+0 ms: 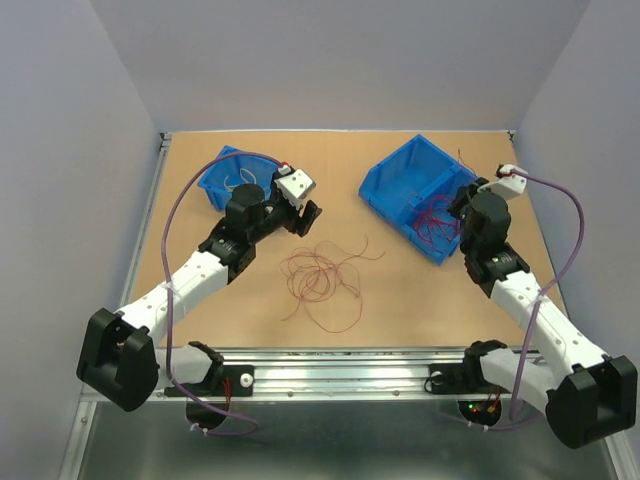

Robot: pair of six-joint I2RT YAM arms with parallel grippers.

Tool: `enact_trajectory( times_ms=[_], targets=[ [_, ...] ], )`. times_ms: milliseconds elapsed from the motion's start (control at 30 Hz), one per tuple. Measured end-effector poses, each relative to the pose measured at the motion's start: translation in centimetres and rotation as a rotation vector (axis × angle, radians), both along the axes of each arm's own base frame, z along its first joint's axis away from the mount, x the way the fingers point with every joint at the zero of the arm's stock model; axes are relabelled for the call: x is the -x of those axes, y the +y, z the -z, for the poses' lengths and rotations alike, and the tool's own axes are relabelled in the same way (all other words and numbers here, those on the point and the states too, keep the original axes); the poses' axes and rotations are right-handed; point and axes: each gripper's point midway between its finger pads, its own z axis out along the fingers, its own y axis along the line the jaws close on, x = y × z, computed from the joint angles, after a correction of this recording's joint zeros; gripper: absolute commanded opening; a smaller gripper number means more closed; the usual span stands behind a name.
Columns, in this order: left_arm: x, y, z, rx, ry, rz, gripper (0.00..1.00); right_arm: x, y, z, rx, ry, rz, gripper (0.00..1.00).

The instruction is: Untangle the cables

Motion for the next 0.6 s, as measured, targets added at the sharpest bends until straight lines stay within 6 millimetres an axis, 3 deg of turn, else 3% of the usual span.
enact_trajectory(
  times_ms=[200,367,600],
  targets=[
    [0.0,0.0,0.0,0.0,0.0,0.001,0.73,-0.5,-2.8,3.2,-0.039,0.093,0.114,0.01],
    [0.0,0.0,0.0,0.0,0.0,0.001,0.72,-0.8,-3.0,4.5,-0.059,0.125,0.126,0.01],
    [0.0,0.0,0.0,0.001,0.0,0.003,0.72,-2.3,-2.5,11.7,-0.1,0.357,0.184,0.01]
  ],
)
